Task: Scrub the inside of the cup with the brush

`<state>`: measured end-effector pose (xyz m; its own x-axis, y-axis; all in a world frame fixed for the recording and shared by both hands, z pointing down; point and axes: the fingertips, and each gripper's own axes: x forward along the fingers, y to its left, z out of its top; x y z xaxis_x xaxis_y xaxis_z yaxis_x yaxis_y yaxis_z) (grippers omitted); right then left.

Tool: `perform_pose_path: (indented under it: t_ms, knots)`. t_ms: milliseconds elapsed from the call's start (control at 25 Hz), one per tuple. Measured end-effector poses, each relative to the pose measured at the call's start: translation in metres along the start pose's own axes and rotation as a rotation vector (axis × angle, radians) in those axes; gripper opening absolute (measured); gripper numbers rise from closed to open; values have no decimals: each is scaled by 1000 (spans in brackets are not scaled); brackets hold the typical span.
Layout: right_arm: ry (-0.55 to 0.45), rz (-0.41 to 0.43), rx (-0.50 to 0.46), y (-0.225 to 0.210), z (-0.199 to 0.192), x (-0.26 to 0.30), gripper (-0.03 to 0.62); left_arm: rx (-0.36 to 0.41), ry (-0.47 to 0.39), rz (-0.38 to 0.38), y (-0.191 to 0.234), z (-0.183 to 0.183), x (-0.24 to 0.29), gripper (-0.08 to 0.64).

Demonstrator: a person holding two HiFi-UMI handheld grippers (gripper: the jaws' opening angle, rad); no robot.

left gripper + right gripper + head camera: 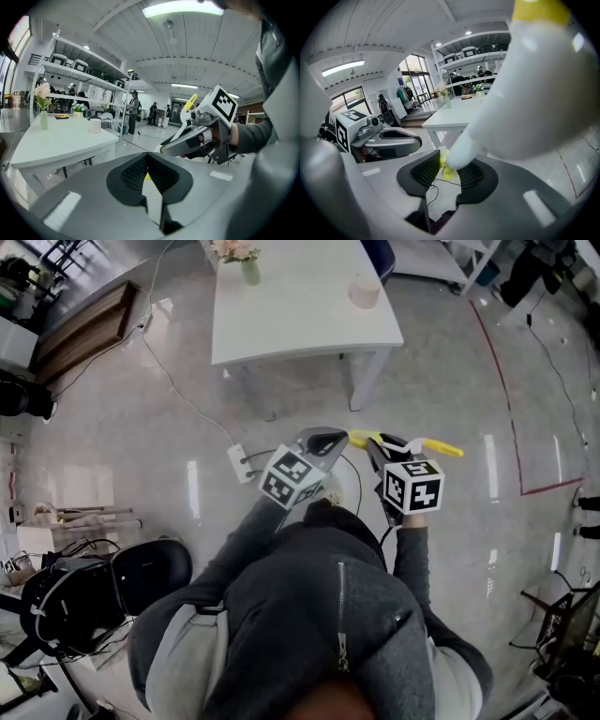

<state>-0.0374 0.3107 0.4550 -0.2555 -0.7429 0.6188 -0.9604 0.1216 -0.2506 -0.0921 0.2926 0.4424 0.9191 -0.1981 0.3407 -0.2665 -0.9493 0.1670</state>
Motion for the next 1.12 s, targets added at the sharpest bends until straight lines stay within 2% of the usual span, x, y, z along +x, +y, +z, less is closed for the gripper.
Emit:
perform_pose_path:
  t_ms: [200,680,840,1120]
  knots:
    - [1,-3,-2,-6,13,24,117,-9,6,17,30,-1,4,9]
    - [-45,-1,66,-23,26,39,117,22,38,-16,52,0,28,9]
    - [-42,-18,71,-33,30,52,117,11,37,-23,68,-2,39,9]
    - [-42,-23,95,-41,27,50,117,1,61,-38,71,-5,53,9]
